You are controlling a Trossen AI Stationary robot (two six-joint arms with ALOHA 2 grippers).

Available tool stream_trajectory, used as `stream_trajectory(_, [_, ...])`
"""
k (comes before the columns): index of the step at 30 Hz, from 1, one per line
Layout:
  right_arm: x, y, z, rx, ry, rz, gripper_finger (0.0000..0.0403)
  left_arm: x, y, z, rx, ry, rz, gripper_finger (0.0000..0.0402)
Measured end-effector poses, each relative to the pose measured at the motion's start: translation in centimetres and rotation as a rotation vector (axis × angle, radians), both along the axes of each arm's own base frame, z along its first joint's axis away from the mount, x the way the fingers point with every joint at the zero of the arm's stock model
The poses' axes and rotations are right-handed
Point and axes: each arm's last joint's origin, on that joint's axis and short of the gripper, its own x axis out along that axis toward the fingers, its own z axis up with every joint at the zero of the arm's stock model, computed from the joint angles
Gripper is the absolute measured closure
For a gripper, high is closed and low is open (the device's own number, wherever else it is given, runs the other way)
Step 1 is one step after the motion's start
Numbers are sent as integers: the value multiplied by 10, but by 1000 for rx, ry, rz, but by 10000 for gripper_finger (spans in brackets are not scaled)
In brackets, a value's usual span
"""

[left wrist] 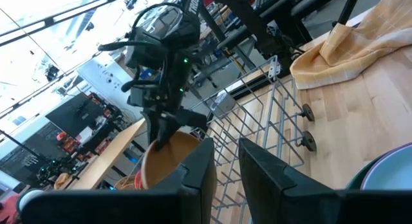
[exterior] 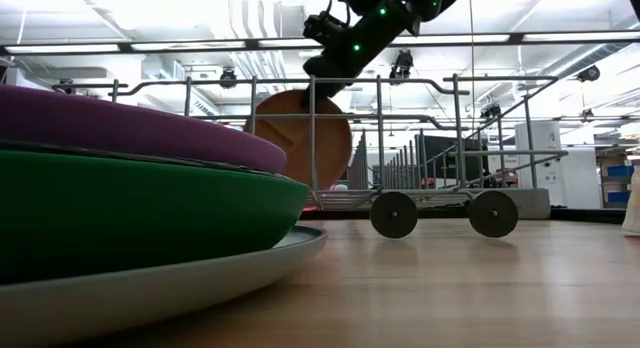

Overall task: Sort dishes
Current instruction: Put the brown plate into the dish rack

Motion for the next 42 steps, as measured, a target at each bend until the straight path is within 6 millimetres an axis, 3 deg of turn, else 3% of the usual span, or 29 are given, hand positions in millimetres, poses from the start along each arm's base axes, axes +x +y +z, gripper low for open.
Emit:
stream_trajectory(7, [-1,0,2,-32,13,-5,385,0,0,0,0,0,0,339])
stream_trajectory(16, [-3,2,8,-52,-6,-33,386,0,0,0,0,0,1,339])
stream_trajectory(21, [-7,5,26,-47,-96,-40,390,0,0,0,0,0,1,339])
stream_trajectory(25, [-9,9,27,-42,-81,-25,396,0,0,0,0,0,1,339])
stream_trajectory(31, [-11,10,43,-194,-112,-18,401,0,0,0,0,0,1,339])
stream_trajectory(38, [-5,8,41,-457,-51,33,401,0,0,0,-1,-1,1,339])
stream_trajectory(42, [-2,7,26,-564,13,73,401,0,0,0,-1,-1,1,339])
